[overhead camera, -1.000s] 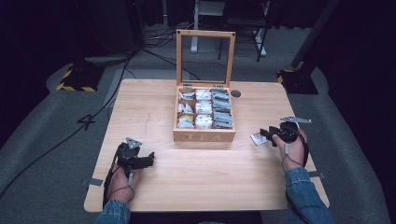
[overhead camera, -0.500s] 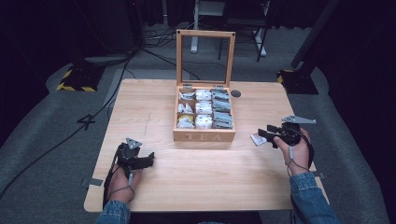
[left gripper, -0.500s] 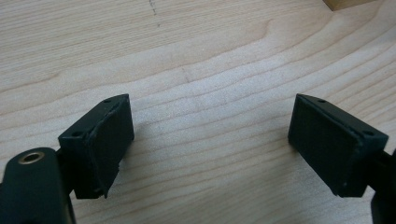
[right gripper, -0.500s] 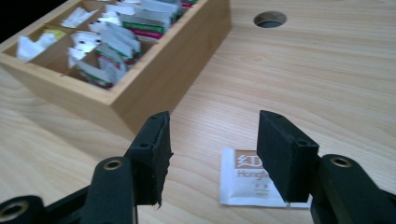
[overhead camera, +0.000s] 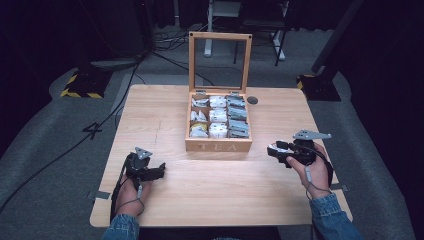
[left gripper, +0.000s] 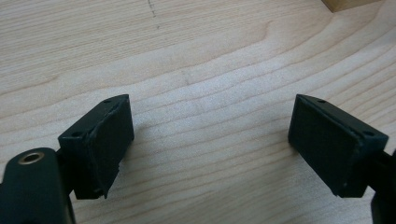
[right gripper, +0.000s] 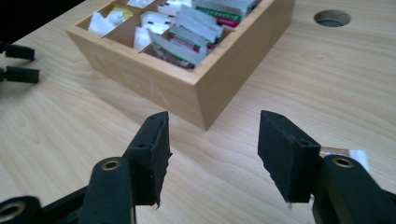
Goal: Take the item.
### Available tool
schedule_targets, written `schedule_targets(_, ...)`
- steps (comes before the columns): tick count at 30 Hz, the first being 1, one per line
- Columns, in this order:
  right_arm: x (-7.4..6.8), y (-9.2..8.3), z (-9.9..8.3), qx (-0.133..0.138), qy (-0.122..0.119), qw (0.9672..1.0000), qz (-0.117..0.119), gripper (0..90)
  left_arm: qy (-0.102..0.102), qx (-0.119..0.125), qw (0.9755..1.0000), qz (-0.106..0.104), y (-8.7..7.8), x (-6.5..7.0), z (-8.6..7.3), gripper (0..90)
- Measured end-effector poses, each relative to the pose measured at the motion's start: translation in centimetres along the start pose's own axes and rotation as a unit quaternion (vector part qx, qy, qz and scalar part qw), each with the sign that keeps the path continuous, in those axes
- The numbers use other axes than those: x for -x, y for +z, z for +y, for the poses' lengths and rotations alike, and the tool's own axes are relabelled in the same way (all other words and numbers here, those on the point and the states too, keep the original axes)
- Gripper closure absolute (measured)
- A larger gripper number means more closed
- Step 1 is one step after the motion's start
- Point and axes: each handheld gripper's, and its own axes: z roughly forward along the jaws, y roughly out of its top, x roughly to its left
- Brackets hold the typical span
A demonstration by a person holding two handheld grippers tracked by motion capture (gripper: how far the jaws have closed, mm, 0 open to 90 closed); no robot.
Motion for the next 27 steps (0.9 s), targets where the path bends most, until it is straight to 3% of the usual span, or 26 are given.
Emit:
schedule_targets(14, -3.2, 1.6, -1.6, -0.042, -0.039, 0.9979, 0.032, 43.4, 0.000, 0.000, 1.0000, -0.001, 0.1, 0.0, 0.0, 14.6)
schedule_targets(27, -2.8, 3.9, -4.3, -0.054, -0.061, 0.9962, 0.031, 39.1, -0.001, 0.001, 1.0000, -0.001, 0.1, 0.0, 0.0, 14.6)
